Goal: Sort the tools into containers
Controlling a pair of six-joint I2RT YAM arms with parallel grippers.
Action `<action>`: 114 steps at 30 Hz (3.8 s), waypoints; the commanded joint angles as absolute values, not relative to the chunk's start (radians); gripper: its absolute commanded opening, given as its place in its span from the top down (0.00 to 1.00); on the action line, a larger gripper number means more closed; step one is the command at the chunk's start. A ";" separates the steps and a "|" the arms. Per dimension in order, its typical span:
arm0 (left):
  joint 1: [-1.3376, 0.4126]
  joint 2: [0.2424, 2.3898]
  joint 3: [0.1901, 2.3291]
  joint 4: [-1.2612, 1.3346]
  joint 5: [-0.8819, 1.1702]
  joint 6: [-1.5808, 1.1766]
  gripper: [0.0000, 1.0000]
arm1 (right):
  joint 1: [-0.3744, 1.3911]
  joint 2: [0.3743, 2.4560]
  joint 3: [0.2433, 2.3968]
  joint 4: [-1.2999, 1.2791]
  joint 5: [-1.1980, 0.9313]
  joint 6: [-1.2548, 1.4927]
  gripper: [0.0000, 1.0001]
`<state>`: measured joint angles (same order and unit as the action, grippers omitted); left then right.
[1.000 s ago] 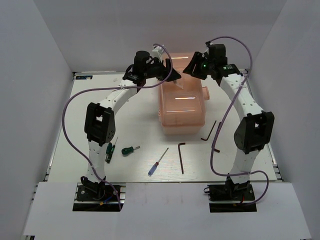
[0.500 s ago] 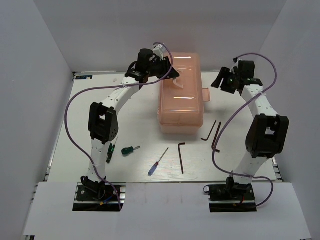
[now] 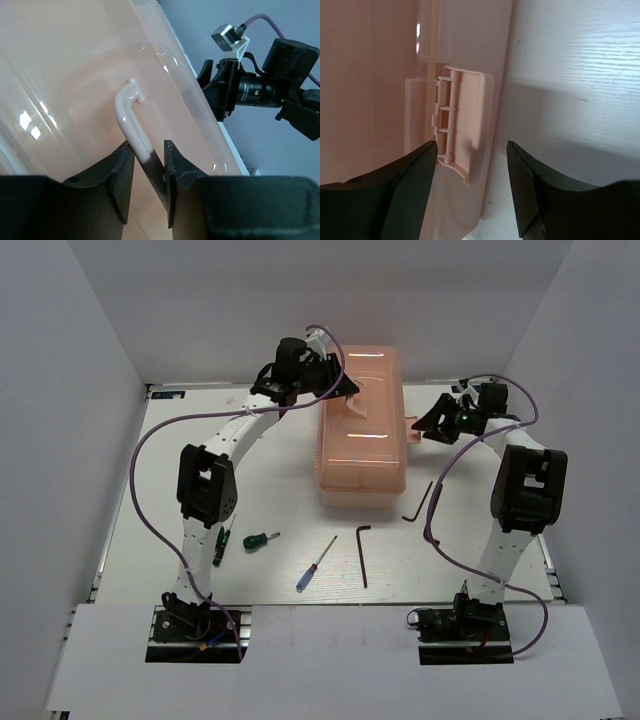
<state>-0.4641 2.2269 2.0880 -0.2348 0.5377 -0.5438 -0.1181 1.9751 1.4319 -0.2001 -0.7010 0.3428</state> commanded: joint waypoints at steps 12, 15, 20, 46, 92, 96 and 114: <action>-0.486 2.250 2.198 -0.278 0.566 -0.563 1.00 | -0.133 2.054 1.473 -0.158 -0.749 0.353 1.00; -0.474 2.238 2.227 -0.268 0.557 -0.606 1.00 | -0.144 2.040 1.489 -0.164 -0.723 0.336 1.00; -0.411 2.139 2.253 -0.330 0.459 -0.595 1.00 | -0.166 2.055 1.600 -0.270 -0.643 0.292 1.00; -0.173 1.749 1.628 -0.453 0.078 -0.354 1.00 | -0.245 2.080 1.632 -0.336 -0.663 0.255 1.00; -0.506 1.252 0.897 -0.482 0.422 -0.203 0.66 | -0.124 1.299 0.793 -0.545 -0.295 -0.157 0.75; -0.658 1.227 0.888 -0.442 0.348 -0.193 0.48 | -0.084 1.350 0.775 -0.508 -0.242 -0.080 0.61; -0.908 1.219 0.810 -0.209 0.029 -0.331 0.41 | 0.081 1.502 0.776 -0.388 0.057 0.137 0.68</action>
<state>-0.8715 1.1881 0.8371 -0.2539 0.1299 -0.2790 0.0647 1.4933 0.7780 -0.4149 -0.0486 0.1154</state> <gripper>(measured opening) 0.588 0.336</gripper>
